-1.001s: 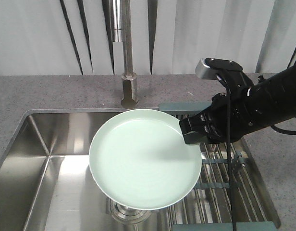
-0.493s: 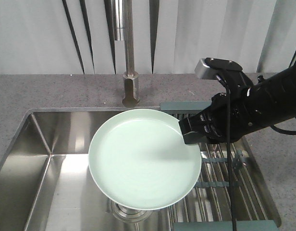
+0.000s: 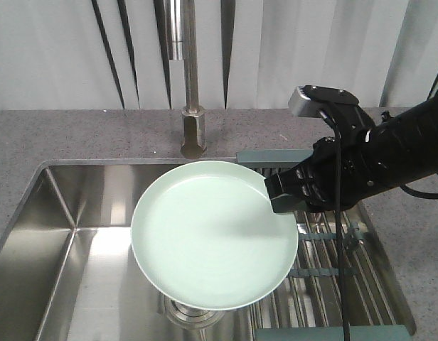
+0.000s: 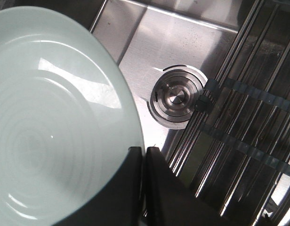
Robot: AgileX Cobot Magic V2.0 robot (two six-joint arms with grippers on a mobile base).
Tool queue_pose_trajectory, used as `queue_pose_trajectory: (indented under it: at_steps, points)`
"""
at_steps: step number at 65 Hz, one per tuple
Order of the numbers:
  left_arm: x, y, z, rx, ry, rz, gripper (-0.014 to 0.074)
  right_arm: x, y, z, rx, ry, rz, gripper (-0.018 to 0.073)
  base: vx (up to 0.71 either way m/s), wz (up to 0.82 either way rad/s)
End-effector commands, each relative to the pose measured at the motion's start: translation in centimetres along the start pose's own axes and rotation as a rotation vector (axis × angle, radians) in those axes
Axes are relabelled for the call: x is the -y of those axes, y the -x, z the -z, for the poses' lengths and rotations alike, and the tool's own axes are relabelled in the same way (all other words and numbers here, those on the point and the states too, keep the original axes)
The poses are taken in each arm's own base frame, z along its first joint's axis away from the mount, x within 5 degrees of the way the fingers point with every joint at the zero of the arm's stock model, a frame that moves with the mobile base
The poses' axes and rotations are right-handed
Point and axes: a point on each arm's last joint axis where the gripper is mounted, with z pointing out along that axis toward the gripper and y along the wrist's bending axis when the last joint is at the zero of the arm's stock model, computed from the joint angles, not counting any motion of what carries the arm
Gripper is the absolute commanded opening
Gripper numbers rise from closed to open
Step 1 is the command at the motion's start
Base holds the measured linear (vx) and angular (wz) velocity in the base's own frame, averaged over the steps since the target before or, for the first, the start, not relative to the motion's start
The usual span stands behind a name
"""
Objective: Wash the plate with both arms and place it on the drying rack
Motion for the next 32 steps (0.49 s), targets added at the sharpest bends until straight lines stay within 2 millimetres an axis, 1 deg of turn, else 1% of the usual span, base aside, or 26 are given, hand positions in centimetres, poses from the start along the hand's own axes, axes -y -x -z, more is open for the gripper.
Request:
queue_pose_trajectory:
  at_steps: [1,10,16,21,22,28,32]
  points:
    - [0.3,3.1,0.4,0.197,-0.016,0.019,-0.0006,-0.8,0.8,1.7,0.099,0.021,0.009,-0.0008,0.00,0.00]
    - [0.5,5.5,0.9,0.216,-0.024,0.029,-0.0006,-0.8,0.8,1.7,0.099,0.021,0.009,-0.0008,0.00,0.00]
    - [0.8,7.8,1.2,0.204,-0.028,0.027,-0.0006,-0.8,0.8,1.7,0.099,0.021,0.009,-0.0008,0.00,0.00]
    - [1.1,9.7,0.9,0.143,-0.026,0.016,-0.0006,-0.8,0.8,1.7,0.099,0.021,0.009,-0.0008,0.00,0.00]
    - [1.2,10.3,0.9,0.138,-0.027,0.012,-0.0006,-0.8,0.8,1.7,0.099,0.021,0.009,-0.0008,0.00,0.00]
    - [1.5,12.5,-0.1,0.012,-0.021,-0.014,-0.0006,-0.8,0.8,1.7,0.099,0.021,0.009,-0.0008,0.00,0.00]
    - [1.6,13.4,-1.0,-0.070,-0.019,-0.036,-0.0006,-0.8,0.8,1.7,0.099,0.021,0.009,-0.0008,0.00,0.00]
